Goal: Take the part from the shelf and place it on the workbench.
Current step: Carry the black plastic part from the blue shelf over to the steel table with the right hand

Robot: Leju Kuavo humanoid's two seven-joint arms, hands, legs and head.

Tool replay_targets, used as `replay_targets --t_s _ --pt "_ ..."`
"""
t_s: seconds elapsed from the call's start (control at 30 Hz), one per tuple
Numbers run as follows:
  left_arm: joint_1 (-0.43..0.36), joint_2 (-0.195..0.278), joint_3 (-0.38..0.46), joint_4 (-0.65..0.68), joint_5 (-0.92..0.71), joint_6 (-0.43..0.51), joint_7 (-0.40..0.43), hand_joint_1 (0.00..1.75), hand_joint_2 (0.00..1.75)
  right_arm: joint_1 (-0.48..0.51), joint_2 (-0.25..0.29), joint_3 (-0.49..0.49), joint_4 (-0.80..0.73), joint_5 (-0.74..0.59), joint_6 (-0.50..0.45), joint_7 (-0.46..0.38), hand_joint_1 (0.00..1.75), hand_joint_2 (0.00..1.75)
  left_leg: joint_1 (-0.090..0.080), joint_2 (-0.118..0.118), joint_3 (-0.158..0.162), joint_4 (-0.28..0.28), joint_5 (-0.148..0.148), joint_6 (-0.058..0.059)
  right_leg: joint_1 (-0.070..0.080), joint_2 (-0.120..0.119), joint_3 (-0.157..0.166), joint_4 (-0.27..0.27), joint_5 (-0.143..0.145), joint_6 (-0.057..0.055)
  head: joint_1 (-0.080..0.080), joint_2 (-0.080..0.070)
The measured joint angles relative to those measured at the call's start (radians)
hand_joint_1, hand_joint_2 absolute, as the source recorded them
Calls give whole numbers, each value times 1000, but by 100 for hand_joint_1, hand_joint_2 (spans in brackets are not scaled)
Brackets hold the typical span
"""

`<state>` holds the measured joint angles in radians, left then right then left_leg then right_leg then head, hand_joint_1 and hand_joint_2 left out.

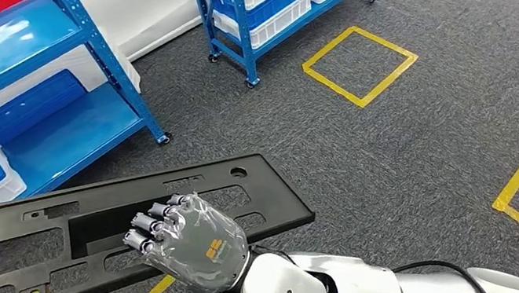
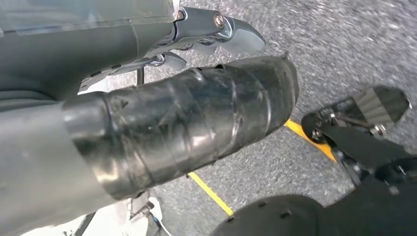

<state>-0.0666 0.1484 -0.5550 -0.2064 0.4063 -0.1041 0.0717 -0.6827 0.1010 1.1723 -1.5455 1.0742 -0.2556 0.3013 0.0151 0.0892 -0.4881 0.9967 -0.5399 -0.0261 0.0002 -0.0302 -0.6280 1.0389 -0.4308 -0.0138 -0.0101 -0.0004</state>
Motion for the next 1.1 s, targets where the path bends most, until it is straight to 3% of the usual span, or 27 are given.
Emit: replay_targets --t_s 0.07,0.13,0.17,0.2,0.23,0.3,0.33,0.4,0.47,0.53,0.6,0.67,0.7,0.73,0.8,0.87,0.9,0.97,1.03,1.1 --pt "0 0 0 0 0 0 0 0 0 -2 2 0 1 0 0 0 175 175 3 -29 -23 63 -43 -5 -3 20 7 -6 1 -10 -5 0" --pt "0 0 0 0 0 0 0 0 0 -3 4 0 3 0 0 0 175 175 4 -65 -94 196 -100 -5 -1 41 7 -8 2 -16 -9 0" --pt "1 0 0 0 0 0 0 0 0 -2 4 0 5 0 1 0 175 175 3 -74 -126 248 -112 -3 1 54 7 -8 3 -17 -10 0" --pt "1 0 0 0 0 0 0 0 0 -2 4 0 7 0 1 0 175 175 3 -79 -142 267 -103 -1 4 66 6 -7 4 -19 -10 0" --pt "3 0 0 0 0 0 0 0 0 -1 4 0 9 0 1 0 175 175 3 -84 -139 246 -76 3 6 80 7 -7 5 -19 -10 0" --pt "4 1 0 0 0 0 0 0 0 -1 4 0 10 0 1 0 175 175 2 -112 -89 124 -4 15 8 105 11 -7 7 -19 -10 0" --pt "5 1 0 0 0 0 0 0 0 -2 4 0 10 0 1 0 175 175 1 -129 -66 67 18 19 9 115 11 -6 8 -16 -10 0" --pt "1 2 0 0 0 0 0 0 0 -2 5 0 10 0 1 0 175 175 -3 -148 -46 15 28 25 8 131 8 -9 14 -6 -10 0" --pt "-4 1 0 0 0 0 -1 0 0 -2 5 0 10 0 1 0 175 175 -4 -131 -44 7 36 31 7 142 4 -13 20 7 -10 0" --pt "-4 0 0 0 0 0 -1 0 0 -3 5 0 10 0 1 -1 175 175 0 -111 -40 -3 49 42 8 110 -11 16 0 16 -7 0" --pt "0 0 0 0 0 0 -1 0 0 -3 5 0 10 0 1 -1 175 175 0 -90 -41 -8 55 50 5 57 -59 116 -62 23 -1 0" --pt "4 0 0 0 1 0 -2 0 0 -1 5 0 11 0 1 0 175 175 -1 -69 -45 -7 56 51 -1 39 -114 234 -115 32 0 0" --pt "5 0 0 0 1 0 -2 0 0 -1 5 0 12 0 2 0 175 175 -2 -58 -46 -6 55 51 -2 36 -124 259 -118 34 0 0" --pt "5 0 0 0 1 0 -3 0 0 0 4 0 13 0 2 0 175 175 -2 -48 -46 -5 54 50 -3 33 -114 246 -102 35 0 0" --pt "4 -1 0 0 2 0 -3 0 0 -1 4 0 15 0 2 0 175 175 -3 -29 -42 -2 49 46 0 11 -44 123 -43 29 0 0" --pt "3 -1 0 0 2 0 -3 0 0 -3 5 0 15 0 2 0 175 175 -8 -13 -38 2 41 37 9 -19 19 10 -10 15 -1 0" --pt "3 -2 0 0 2 0 -3 0 0 -4 5 0 15 0 2 0 175 175 -10 -6 -36 2 38 32 13 -26 30 -13 -8 9 -1 0" --pt "1 -2 0 0 2 0 -3 0 0 -5 6 0 15 0 2 0 175 175 -10 9 -31 1 34 22 14 -7 30 -20 -6 -2 -2 0" --pt "0 -2 0 0 3 0 -3 0 0 -6 6 0 15 0 2 0 175 175 -6 -15 -38 22 15 11 8 12 32 -29 0 -13 -3 0" --pt "1 -2 0 0 3 0 -3 0 0 -8 8 0 15 -1 4 0 175 175 -2 -62 -81 115 -39 1 3 30 33 -35 4 -20 -5 0"
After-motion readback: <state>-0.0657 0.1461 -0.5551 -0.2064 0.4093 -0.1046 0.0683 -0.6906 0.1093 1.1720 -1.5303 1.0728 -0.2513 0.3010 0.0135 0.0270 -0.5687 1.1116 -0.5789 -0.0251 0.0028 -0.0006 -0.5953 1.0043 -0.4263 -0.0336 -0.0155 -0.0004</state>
